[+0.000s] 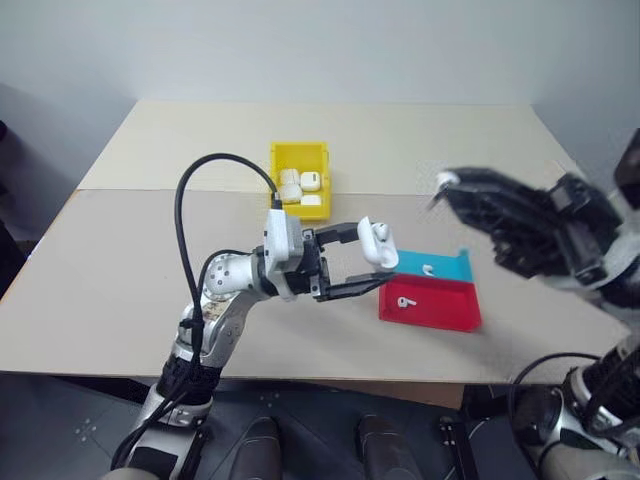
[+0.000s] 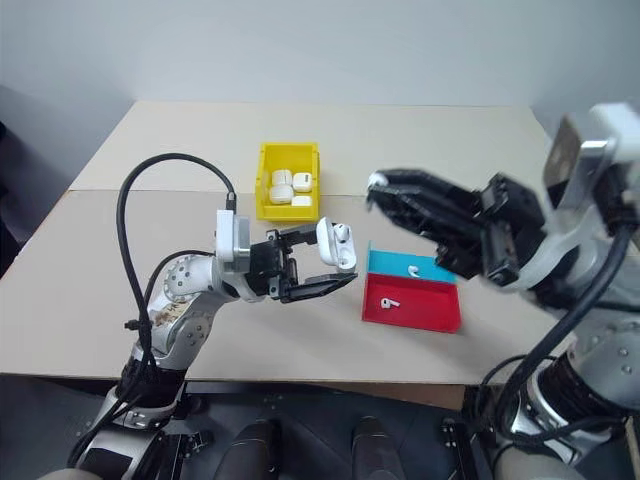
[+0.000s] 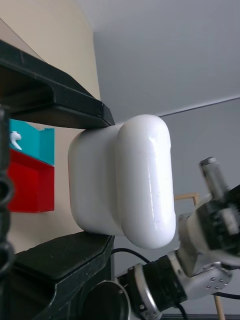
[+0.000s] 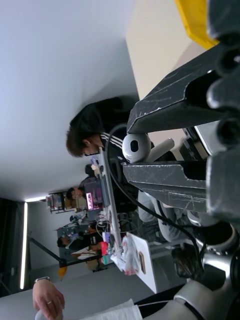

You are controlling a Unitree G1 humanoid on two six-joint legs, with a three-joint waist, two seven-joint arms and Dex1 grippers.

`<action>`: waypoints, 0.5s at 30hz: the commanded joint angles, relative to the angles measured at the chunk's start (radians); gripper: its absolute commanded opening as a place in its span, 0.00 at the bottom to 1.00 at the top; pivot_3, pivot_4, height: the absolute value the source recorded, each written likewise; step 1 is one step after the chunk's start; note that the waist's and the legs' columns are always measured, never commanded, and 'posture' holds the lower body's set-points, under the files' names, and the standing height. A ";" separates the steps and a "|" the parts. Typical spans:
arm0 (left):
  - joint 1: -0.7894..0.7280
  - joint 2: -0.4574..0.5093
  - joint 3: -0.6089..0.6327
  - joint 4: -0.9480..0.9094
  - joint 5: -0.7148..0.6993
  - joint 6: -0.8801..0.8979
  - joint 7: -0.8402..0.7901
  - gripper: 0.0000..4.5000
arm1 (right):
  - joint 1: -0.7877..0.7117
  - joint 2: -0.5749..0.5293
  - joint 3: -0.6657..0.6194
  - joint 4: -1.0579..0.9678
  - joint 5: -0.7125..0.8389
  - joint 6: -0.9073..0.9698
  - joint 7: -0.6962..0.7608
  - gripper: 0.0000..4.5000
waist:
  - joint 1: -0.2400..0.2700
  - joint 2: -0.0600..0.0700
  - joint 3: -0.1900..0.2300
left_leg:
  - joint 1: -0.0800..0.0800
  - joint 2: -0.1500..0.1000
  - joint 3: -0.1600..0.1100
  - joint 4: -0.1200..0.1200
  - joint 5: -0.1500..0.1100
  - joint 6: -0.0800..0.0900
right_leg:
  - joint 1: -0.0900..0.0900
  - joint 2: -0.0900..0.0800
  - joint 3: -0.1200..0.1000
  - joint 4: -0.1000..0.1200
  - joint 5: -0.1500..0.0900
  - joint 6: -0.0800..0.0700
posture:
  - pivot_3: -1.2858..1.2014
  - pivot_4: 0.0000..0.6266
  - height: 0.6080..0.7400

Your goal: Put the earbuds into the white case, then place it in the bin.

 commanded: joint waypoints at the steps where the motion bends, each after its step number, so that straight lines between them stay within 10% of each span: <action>1: -0.016 0.001 0.012 -0.024 -0.027 0.008 -0.013 0.62 | 0.034 -0.070 0.045 -0.028 0.127 -0.083 -0.099 0.19 | 0.000 0.000 0.000 | 0.000 0.000 0.000 0.000 0.000 0.000 | 0.000 0.000 0.000 0.000 0.000 0.000 | 0.52 0.24 1.00; 15: 0.015 -0.004 0.007 -0.059 -0.024 0.009 -0.005 0.62 | 0.156 -0.247 0.227 -0.029 0.132 -0.264 -0.154 0.19 | 0.003 0.000 0.000 | 0.000 0.000 0.000 0.000 0.000 0.000 | 0.000 0.000 0.000 -0.002 0.000 0.000 | 0.52 0.24 1.00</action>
